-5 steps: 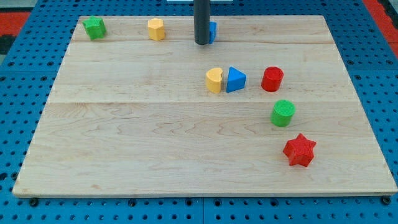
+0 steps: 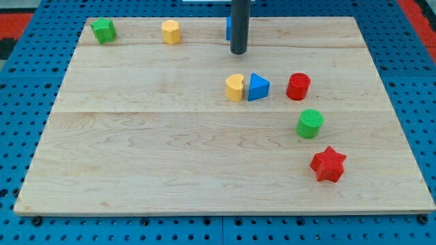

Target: Move the red circle below the yellow hexagon

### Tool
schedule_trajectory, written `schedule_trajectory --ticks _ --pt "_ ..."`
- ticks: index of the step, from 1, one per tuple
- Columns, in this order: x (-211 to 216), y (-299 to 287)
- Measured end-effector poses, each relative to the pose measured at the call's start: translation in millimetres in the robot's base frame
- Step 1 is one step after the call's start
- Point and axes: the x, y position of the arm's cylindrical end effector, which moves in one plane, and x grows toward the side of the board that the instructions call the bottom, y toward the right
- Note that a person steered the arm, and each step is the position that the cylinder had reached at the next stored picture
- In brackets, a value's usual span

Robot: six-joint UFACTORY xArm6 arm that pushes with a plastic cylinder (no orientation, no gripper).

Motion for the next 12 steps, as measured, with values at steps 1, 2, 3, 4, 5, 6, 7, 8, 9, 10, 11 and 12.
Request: schedule_trajectory --ticks 1,2,3,4,5,6,7,8,9,10,11,12 --pt "0 0" --pt "0 17" --pt "0 86" --pt "15 150" --pt "58 175" --pt "84 162" --pt "86 148" --pt "97 150" --pt "107 149" --pt "132 151" --pt "133 126" --pt "109 112"
